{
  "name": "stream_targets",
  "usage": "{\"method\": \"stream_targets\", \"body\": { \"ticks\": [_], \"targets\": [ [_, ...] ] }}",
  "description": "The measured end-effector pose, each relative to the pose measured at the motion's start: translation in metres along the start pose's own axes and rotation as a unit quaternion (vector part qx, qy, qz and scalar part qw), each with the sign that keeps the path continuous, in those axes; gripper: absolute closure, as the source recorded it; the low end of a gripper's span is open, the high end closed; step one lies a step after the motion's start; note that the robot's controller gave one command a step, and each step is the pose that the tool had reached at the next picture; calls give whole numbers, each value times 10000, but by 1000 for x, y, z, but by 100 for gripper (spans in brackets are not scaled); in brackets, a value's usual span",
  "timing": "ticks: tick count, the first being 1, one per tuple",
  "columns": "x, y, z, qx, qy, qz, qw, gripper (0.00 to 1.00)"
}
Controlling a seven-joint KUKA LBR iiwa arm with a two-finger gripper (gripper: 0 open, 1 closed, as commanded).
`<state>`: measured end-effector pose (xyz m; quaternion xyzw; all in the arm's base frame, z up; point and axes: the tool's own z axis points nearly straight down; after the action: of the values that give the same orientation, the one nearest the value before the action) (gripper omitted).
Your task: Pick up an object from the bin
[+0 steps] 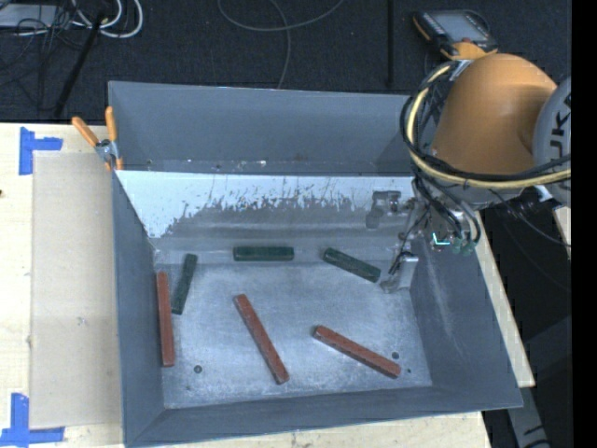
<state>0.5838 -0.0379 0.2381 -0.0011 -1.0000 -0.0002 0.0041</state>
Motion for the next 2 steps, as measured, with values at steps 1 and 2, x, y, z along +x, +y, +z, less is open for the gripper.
{"method": "stream_targets", "body": {
  "ticks": [1,2],
  "targets": [
    [-1,0,-5,2,-41,-4,10000,0],
    [-16,-10,40,5,-78,-323,9994,0]
  ]
}}
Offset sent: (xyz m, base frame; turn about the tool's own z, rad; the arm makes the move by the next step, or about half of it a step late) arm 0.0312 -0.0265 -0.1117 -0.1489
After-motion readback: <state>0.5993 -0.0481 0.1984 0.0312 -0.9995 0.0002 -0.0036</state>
